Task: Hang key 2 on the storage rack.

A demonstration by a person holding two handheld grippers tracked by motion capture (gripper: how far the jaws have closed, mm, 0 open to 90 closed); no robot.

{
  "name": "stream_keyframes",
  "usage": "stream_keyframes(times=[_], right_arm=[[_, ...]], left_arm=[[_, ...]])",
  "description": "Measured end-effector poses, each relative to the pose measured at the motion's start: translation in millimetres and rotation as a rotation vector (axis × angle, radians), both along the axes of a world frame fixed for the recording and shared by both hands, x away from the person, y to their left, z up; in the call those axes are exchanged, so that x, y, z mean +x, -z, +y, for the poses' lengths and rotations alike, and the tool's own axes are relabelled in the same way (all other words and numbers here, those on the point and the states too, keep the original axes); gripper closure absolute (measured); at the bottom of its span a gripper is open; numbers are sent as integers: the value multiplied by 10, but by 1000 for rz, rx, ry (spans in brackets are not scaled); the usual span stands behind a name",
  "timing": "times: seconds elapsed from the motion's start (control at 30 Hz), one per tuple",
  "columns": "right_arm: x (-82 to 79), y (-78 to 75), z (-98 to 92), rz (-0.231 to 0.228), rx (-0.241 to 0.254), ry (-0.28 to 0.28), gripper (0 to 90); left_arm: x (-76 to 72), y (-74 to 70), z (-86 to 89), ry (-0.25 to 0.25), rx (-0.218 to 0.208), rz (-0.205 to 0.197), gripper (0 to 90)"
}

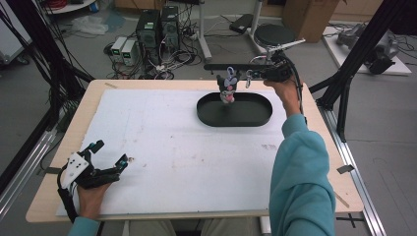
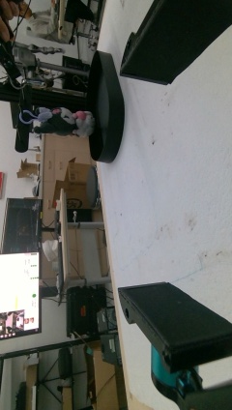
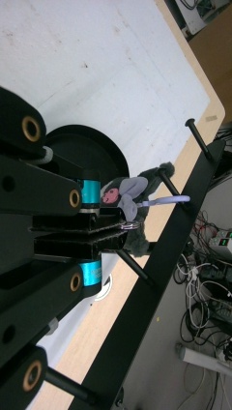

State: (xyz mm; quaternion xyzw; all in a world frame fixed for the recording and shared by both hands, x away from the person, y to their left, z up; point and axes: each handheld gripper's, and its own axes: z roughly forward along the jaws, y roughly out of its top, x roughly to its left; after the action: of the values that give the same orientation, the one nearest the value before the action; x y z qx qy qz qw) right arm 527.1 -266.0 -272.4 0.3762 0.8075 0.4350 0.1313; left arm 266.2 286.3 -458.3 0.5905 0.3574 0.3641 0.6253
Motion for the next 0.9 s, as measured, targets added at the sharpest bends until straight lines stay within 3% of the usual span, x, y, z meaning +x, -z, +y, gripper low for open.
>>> stream_keyframes(times=[0.9], right_arm=[[76,107,-35,0,-17,46,890]], left_arm=[[-1,-1,3,4,1,2,17]])
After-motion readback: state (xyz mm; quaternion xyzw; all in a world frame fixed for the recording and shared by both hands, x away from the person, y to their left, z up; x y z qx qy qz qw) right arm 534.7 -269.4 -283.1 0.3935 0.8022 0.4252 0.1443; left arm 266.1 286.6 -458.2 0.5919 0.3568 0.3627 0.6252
